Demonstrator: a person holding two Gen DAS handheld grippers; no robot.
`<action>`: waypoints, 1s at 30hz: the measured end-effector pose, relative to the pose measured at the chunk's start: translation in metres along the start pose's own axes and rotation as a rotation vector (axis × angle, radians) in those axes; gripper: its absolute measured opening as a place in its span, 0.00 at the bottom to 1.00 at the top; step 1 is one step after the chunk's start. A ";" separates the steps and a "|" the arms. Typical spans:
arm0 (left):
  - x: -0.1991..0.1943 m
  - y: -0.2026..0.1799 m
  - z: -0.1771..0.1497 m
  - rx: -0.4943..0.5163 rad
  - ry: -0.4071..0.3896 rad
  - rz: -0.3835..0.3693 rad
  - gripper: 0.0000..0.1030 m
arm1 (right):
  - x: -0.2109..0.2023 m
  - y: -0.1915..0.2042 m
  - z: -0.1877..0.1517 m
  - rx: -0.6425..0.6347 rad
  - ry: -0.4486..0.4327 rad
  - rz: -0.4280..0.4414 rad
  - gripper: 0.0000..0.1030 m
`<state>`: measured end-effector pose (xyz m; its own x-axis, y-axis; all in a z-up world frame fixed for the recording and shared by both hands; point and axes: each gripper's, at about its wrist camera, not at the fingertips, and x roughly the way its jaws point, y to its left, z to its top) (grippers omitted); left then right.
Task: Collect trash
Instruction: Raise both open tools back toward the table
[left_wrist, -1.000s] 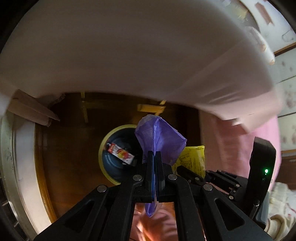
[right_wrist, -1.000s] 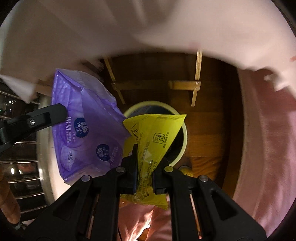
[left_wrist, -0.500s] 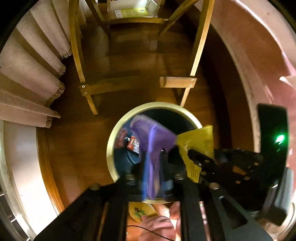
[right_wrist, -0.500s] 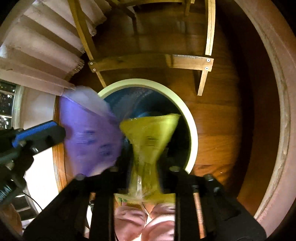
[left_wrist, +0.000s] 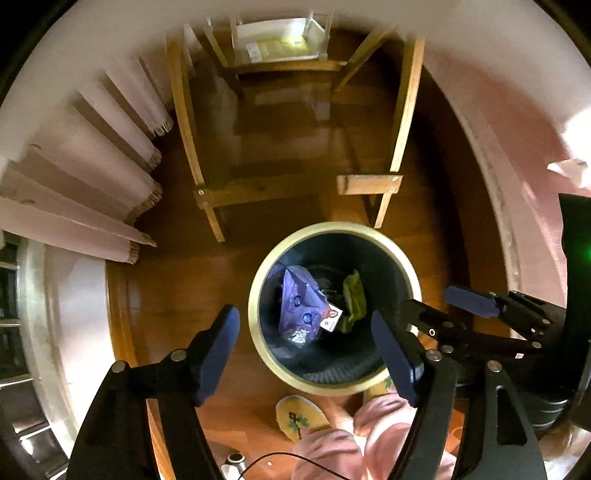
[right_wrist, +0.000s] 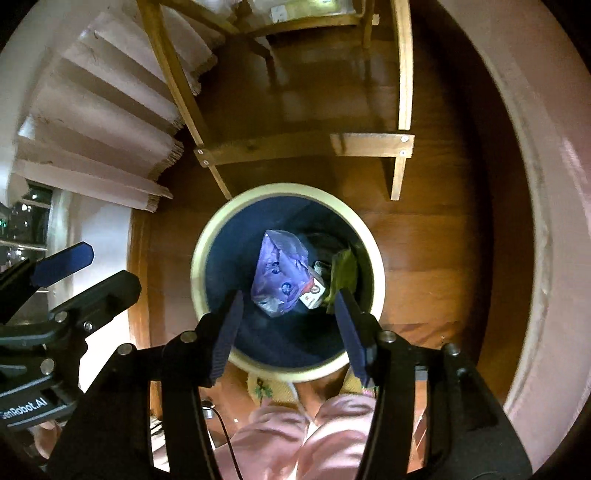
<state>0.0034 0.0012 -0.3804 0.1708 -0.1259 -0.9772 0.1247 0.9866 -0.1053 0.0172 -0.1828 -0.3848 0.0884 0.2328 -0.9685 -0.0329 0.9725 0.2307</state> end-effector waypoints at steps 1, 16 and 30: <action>-0.009 0.000 0.002 0.003 -0.005 -0.001 0.74 | -0.013 0.002 0.000 0.007 -0.004 0.005 0.48; -0.247 -0.018 0.019 0.072 -0.072 -0.101 0.88 | -0.237 0.059 -0.008 0.034 -0.131 0.036 0.48; -0.411 -0.006 0.033 0.082 -0.243 -0.131 0.87 | -0.398 0.108 -0.002 0.018 -0.358 0.019 0.48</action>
<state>-0.0357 0.0437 0.0281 0.3763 -0.2829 -0.8823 0.2378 0.9498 -0.2031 -0.0234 -0.1700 0.0256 0.4316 0.2367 -0.8705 -0.0204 0.9673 0.2529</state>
